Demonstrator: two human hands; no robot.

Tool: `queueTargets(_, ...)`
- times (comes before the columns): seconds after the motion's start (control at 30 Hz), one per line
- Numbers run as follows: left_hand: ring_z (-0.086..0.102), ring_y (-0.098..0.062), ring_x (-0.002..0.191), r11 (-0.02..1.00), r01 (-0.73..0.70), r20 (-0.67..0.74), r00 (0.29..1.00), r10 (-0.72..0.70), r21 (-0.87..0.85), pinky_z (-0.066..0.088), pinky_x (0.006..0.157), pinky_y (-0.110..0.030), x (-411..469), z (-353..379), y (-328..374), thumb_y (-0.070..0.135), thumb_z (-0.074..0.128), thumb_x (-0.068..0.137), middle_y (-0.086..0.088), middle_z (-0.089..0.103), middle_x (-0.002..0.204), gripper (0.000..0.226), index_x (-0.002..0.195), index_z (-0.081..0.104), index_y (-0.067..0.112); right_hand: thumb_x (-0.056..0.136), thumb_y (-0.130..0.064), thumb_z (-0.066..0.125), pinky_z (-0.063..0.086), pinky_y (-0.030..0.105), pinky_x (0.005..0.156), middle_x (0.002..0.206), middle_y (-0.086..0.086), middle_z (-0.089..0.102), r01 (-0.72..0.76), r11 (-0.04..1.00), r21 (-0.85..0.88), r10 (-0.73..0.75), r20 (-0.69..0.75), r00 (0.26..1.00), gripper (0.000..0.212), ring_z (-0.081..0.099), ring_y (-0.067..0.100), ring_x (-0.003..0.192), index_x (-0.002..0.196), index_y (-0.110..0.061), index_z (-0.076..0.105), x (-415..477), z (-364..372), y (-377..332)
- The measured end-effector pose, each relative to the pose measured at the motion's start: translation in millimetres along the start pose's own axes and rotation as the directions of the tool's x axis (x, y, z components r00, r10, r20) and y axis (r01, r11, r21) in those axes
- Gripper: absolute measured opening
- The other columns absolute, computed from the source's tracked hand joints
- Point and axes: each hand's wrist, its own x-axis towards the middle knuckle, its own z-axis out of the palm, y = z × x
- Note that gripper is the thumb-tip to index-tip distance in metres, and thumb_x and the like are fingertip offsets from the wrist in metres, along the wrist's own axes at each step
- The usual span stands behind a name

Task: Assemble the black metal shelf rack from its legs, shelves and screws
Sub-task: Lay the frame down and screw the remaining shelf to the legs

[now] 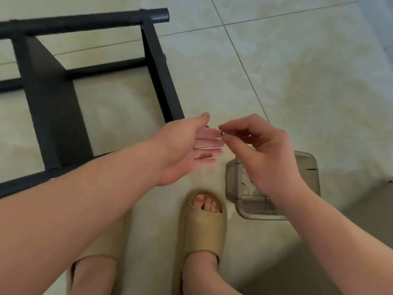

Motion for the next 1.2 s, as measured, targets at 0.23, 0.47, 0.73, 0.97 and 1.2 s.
queueTargets(0.23,0.069,-0.019,0.081,0.995,0.010,-0.014,1.000,-0.011,-0.101,0.055,0.063,-0.024,-12.4,-30.4,21.5,0.025,0.044,0.104,-0.011,0.072,0.093,0.033,0.100,0.069,0.003,0.089,-0.005,0.073,0.054,0.028,0.085,0.092,-0.012,0.073,0.075,0.994,-0.074,-0.075,0.004,0.997,0.026,0.069,0.012,0.094,0.100,-0.028,0.070,8.9,28.8,-6.0)
queueTargets(0.47,0.071,-0.011,0.076,0.984,-0.169,-0.165,0.973,0.158,-0.052,0.054,0.056,-0.018,-1.6,-73.1,35.5,-0.020,0.028,0.088,-0.010,0.070,0.097,0.048,0.092,0.068,0.006,0.091,-0.021,0.071,0.042,0.019,0.100,0.125,-0.011,0.061,0.189,0.923,-0.334,-0.104,0.254,0.961,0.043,0.055,0.006,0.120,0.132,-0.022,0.059,36.0,37.0,15.0)
queueTargets(0.73,0.076,-0.016,0.074,0.966,-0.179,-0.261,0.939,0.224,0.186,0.060,0.058,-0.025,28.7,-103.8,35.1,0.005,0.044,0.105,-0.016,0.071,0.096,0.016,0.112,0.058,0.002,0.071,-0.050,0.084,0.008,0.034,0.120,0.169,-0.010,0.003,0.436,0.673,-0.598,-0.002,0.588,0.809,0.113,0.001,0.014,0.155,0.160,-0.033,0.016,85.5,52.5,18.7)
queueTargets(0.97,0.075,-0.014,0.071,0.867,-0.116,-0.111,0.975,0.193,0.485,0.056,0.067,-0.023,51.2,-84.4,34.5,0.003,0.044,0.099,-0.008,0.076,0.090,0.025,0.104,0.067,0.012,0.063,-0.072,0.074,-0.005,0.044,0.125,0.167,-0.012,-0.018,0.581,0.551,-0.599,0.095,0.737,0.669,0.123,-0.022,0.008,0.152,0.161,-0.035,0.010,113.6,48.3,10.3)
queueTargets(1.2,0.069,-0.007,0.055,0.894,-0.112,-0.078,0.984,0.161,0.434,0.046,0.046,-0.013,52.7,-84.8,27.7,0.000,0.055,0.092,-0.003,0.074,0.070,0.016,0.086,0.069,0.006,0.048,-0.098,0.052,-0.019,0.045,0.122,0.162,-0.003,-0.036,0.721,0.374,-0.584,0.104,0.799,0.593,0.144,-0.036,0.014,0.147,0.160,-0.033,-0.011,142.2,55.9,8.6)
